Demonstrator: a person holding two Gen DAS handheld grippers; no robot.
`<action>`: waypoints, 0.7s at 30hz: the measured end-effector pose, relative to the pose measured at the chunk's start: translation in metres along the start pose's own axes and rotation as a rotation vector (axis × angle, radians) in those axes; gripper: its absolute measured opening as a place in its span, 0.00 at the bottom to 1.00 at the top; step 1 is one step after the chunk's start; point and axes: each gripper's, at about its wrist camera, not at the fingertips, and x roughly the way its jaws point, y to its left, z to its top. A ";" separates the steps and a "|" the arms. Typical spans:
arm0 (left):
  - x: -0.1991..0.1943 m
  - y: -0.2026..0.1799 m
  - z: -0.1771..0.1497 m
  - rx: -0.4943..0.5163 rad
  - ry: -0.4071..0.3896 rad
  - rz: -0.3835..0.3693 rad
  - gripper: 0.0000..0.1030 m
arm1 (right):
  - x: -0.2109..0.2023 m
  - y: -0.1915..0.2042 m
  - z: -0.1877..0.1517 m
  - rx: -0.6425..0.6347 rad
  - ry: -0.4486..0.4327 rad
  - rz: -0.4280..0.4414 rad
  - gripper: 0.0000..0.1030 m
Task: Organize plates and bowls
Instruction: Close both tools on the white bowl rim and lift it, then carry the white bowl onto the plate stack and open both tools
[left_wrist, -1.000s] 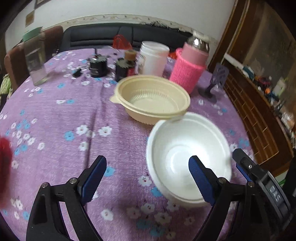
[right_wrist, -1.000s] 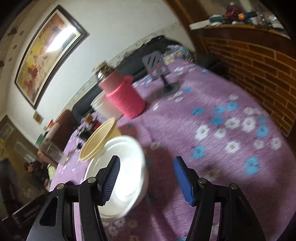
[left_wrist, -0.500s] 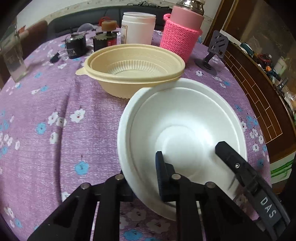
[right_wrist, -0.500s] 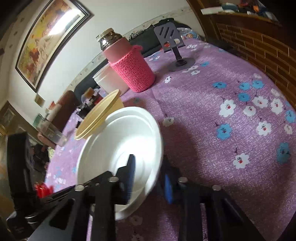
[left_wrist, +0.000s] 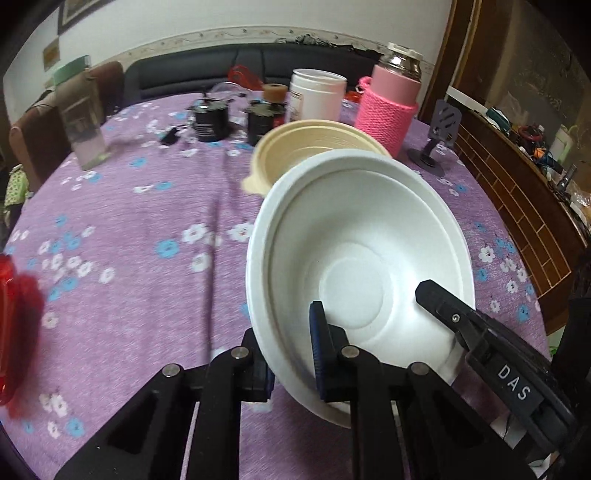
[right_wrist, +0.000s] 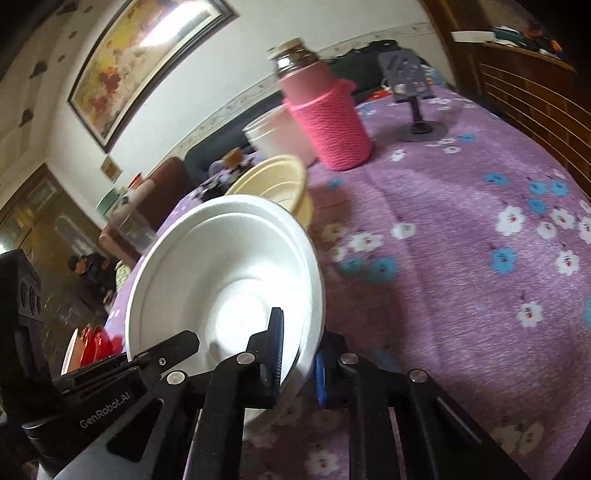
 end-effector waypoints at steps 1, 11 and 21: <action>-0.003 0.003 -0.003 0.001 -0.006 0.011 0.15 | 0.001 0.006 -0.002 -0.017 0.004 0.011 0.14; -0.041 0.044 -0.027 -0.037 -0.039 0.055 0.15 | 0.001 0.052 -0.022 -0.091 0.037 0.064 0.14; -0.093 0.100 -0.043 -0.124 -0.088 0.078 0.15 | -0.006 0.119 -0.038 -0.120 0.069 0.113 0.15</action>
